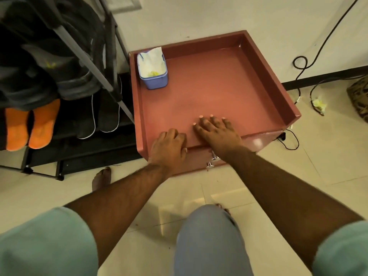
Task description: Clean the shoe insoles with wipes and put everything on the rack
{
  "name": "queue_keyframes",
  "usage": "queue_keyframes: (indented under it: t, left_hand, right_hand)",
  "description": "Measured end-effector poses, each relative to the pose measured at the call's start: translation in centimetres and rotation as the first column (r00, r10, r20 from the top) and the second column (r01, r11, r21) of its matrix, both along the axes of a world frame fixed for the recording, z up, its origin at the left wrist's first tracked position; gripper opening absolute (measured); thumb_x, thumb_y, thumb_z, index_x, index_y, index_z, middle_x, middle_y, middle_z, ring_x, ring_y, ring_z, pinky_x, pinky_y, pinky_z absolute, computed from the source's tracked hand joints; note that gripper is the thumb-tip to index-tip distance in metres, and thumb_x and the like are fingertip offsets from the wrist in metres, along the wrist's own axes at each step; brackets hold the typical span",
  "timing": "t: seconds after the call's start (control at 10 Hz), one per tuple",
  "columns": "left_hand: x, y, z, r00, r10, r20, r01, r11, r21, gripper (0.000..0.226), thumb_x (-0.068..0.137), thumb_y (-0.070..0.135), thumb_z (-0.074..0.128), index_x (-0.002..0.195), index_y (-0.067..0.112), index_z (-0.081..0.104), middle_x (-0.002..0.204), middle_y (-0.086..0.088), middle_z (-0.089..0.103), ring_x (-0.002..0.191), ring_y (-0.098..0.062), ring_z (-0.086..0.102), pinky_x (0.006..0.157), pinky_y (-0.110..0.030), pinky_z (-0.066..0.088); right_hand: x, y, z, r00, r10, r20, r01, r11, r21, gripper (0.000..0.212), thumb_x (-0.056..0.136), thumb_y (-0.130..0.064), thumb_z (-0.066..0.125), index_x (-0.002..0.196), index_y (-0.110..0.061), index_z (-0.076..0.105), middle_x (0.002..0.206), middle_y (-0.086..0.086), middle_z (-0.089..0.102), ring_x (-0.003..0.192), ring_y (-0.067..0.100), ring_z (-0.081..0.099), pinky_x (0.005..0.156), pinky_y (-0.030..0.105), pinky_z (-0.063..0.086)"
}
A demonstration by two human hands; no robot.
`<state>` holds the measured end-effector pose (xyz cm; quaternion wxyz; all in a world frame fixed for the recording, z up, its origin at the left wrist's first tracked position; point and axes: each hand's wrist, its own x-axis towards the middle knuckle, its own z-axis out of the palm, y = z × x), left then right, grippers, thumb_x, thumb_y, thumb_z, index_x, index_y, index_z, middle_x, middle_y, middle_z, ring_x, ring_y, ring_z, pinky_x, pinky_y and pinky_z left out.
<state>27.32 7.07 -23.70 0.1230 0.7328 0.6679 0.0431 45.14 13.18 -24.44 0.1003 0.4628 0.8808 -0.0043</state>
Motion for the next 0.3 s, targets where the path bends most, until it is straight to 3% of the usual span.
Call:
queue_keyframes:
  t: [0.1, 0.2, 0.3]
  left_hand:
    - [-0.5, 0.6, 1.0, 0.995, -0.014, -0.095, 0.001, 0.992, -0.129, 0.048, 0.093, 0.03, 0.058, 0.138, 0.02, 0.045, 0.132, -0.007, 0.044, 0.118, -0.026, 0.045, 0.101, -0.042, 0.045]
    - [-0.4, -0.2, 1.9, 0.986, -0.113, -0.126, 0.062, 0.933, -0.353, 0.07, 0.091, 0.031, 0.06, 0.15, 0.017, 0.026, 0.148, -0.01, 0.028, 0.132, -0.031, 0.035, 0.107, -0.048, 0.04]
    - [-0.7, -1.8, 4.0, 0.998, -0.046, -0.047, 0.024, 0.914, -0.405, 0.075, 0.093, 0.028, 0.058, 0.155, 0.017, 0.018, 0.154, -0.01, 0.027, 0.139, -0.032, 0.032, 0.114, -0.047, 0.034]
  right_hand:
    - [-1.0, 1.1, -0.1, 0.999, -0.042, -0.026, 0.039, 0.994, -0.1, 0.078, 0.09, -0.01, 0.052, 0.151, -0.026, 0.005, 0.159, 0.0, 0.005, 0.144, 0.031, 0.012, 0.116, 0.045, 0.016]
    - [-1.2, 0.8, 0.0, 0.996, -0.086, 0.014, 0.087, 0.983, -0.164, 0.085, 0.089, -0.008, 0.055, 0.151, -0.026, 0.001, 0.16, 0.0, 0.0, 0.145, 0.032, 0.008, 0.116, 0.045, 0.015]
    - [-2.9, -0.5, 2.2, 0.989, -0.141, 0.046, 0.148, 0.943, -0.298, 0.088, 0.085, -0.014, 0.063, 0.152, -0.023, 0.007, 0.16, 0.002, 0.002, 0.145, 0.032, 0.009, 0.117, 0.046, 0.015]
